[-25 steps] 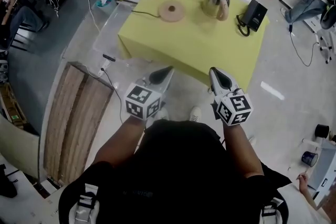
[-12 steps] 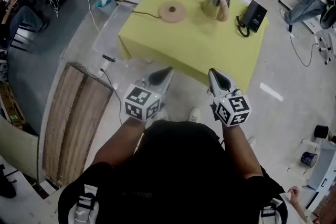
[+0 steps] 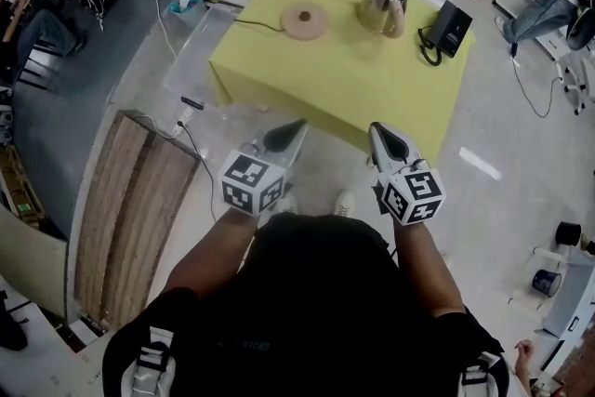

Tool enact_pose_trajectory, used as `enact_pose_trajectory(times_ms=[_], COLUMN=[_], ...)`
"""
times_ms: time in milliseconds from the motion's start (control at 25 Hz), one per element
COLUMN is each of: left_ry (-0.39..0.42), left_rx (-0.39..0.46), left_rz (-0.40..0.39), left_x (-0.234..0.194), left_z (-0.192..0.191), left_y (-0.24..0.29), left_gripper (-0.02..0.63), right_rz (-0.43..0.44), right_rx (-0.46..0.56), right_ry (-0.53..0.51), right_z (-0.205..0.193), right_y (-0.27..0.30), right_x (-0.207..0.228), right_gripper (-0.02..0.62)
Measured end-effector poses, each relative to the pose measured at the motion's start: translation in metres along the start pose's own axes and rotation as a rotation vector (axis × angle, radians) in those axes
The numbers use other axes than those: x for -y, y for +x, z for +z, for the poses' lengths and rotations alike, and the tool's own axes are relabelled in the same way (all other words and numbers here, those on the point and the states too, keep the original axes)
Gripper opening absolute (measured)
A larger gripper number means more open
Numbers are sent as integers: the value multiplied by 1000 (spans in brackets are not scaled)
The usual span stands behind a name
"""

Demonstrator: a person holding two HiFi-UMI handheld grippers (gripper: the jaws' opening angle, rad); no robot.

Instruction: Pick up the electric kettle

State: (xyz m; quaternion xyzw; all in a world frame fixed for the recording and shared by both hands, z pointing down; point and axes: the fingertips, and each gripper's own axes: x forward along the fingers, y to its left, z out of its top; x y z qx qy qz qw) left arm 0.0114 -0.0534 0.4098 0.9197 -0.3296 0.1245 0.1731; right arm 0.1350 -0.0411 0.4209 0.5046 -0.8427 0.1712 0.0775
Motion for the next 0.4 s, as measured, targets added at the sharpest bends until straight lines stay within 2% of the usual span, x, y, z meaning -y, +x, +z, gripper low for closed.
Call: enact_pose_trajectory(times_ms=[400], left_ry=[5], left_rx=[1], left_rz=[-3], left_x=[0], left_z=[-1], left_y=[2], left_gripper=[2], right_rz=[-1], right_rx=[-1], right_ry=[-6], right_z=[-1], right_y=[1], right_x=[3], right_gripper=[5])
